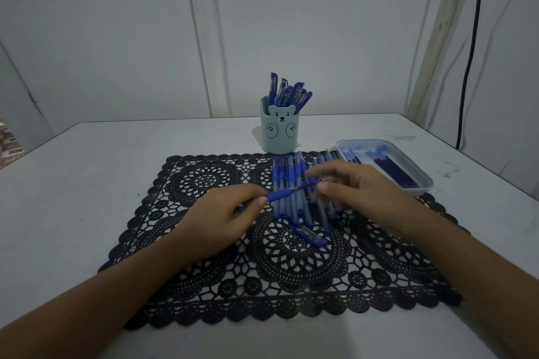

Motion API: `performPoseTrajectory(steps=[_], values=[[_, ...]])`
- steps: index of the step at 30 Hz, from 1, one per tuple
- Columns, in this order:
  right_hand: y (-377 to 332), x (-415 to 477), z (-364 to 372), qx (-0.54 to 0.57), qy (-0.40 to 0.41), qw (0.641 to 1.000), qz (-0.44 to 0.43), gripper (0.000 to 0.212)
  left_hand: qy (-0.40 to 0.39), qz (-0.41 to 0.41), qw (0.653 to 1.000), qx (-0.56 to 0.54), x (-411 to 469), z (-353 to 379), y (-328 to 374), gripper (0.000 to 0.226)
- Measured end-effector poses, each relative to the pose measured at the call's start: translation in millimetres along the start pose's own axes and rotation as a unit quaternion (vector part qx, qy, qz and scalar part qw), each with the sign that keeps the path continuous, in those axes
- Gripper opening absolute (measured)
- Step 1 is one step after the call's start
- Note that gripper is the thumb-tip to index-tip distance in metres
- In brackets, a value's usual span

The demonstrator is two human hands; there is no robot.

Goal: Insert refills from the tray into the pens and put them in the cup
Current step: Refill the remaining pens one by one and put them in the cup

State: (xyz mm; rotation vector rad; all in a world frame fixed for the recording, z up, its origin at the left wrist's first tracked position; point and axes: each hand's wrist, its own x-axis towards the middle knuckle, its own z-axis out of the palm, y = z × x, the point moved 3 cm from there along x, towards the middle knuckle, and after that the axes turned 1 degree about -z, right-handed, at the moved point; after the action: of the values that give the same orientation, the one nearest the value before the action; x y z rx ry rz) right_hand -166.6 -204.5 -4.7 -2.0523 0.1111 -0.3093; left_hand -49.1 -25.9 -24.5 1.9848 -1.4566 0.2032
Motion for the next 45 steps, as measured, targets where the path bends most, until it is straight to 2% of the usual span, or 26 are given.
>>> performPoseTrajectory(steps=[4,8,12,15,18,21,24,27,29,32,34,36,45], values=[[1,0,-2,0.071,0.041,0.997,-0.004,0.012,0.010,-0.009,1.000,-0.012,1,0,-2,0.018],[-5,-2,4,0.040,0.043,0.998,-0.038,0.009,0.002,-0.007,1.000,-0.007,1,1,0,0.017],[-4,-1,6,-0.004,0.054,0.998,-0.035,0.011,0.003,-0.011,1.000,-0.010,1,1,-1,0.017],[-2,-2,7,-0.083,0.066,0.993,-0.045,0.010,0.017,-0.018,1.000,-0.014,1,1,-3,0.020],[-10,-8,17,-0.217,0.012,0.970,-0.111,0.004,0.028,-0.028,0.999,-0.022,2,0,-3,0.017],[-14,-14,31,-0.310,-0.065,0.932,-0.173,0.028,0.035,-0.031,0.999,-0.025,3,-1,-3,0.013],[-14,-15,39,-0.349,-0.080,0.913,-0.196,0.027,0.034,-0.035,0.999,-0.024,2,0,-3,0.012],[-14,-15,40,-0.333,-0.086,0.921,-0.186,0.013,0.031,-0.031,0.999,-0.024,2,0,-3,0.011],[-15,-14,35,-0.266,-0.066,0.950,-0.151,0.003,0.027,-0.026,0.999,-0.027,2,0,-2,0.012],[-13,-10,20,-0.146,0.054,0.983,-0.099,0.009,0.022,-0.022,0.999,-0.029,2,0,-2,0.012],[-11,-8,9,-0.107,0.149,0.978,-0.095,0.011,0.020,-0.020,0.999,-0.026,1,0,-1,0.012],[-11,-7,5,-0.095,0.195,0.971,-0.099,0.011,0.018,-0.018,0.999,-0.020,2,0,0,0.012],[-11,-5,11,-0.117,0.180,0.969,-0.118,0.013,0.011,-0.014,1.000,-0.012,2,0,1,0.018]])
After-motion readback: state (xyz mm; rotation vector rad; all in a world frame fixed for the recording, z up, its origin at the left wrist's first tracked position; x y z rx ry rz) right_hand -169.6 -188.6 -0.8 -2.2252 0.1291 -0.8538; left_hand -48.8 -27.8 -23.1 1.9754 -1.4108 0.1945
